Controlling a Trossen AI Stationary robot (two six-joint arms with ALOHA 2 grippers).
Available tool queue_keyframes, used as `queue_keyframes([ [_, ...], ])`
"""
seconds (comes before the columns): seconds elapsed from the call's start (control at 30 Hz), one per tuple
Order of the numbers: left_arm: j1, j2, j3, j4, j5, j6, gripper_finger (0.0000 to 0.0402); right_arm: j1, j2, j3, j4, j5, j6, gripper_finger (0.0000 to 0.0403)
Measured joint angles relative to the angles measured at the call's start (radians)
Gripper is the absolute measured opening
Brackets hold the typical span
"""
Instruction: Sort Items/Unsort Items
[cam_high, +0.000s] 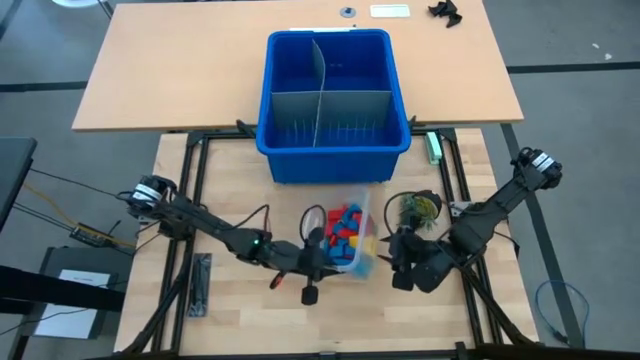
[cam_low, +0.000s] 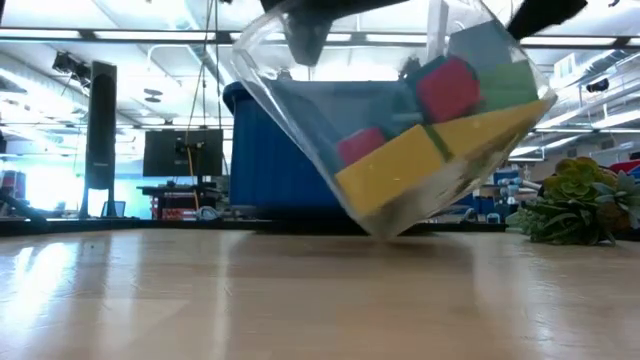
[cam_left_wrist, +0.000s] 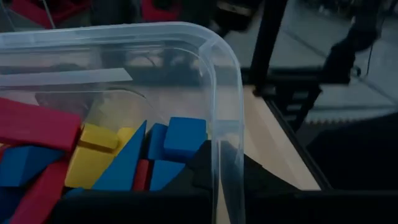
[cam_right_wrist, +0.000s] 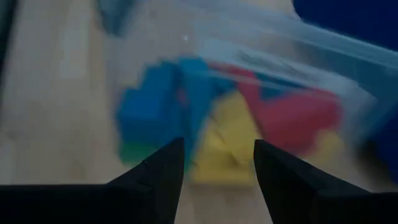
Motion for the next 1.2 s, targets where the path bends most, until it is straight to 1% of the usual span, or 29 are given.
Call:
queue_keyframes([
  [0.1,0.014,0.000,-0.022,0.052,0.014,-0.008,0.0023,-0.015,-0.001,-0.004,0.119,0.011,-0.101,0.0185],
  [0.23,0.021,0.000,-0.023,0.050,0.023,0.003,0.0023,-0.074,-0.001,-0.004,0.233,0.017,-0.221,0.0177],
  [0.47,0.020,0.000,-0.025,0.044,0.017,0.007,0.0025,-0.166,-0.001,-0.006,0.321,-0.072,-0.358,0.0168],
  [0.7,0.021,0.000,-0.025,0.030,0.015,0.009,0.0029,-0.209,-0.002,-0.006,0.326,-0.143,-0.368,0.0164],
  [1.2,0.021,0.000,-0.024,-0.006,0.014,0.002,0.0046,-0.209,-0.001,-0.006,0.325,-0.143,-0.357,0.0164],
])
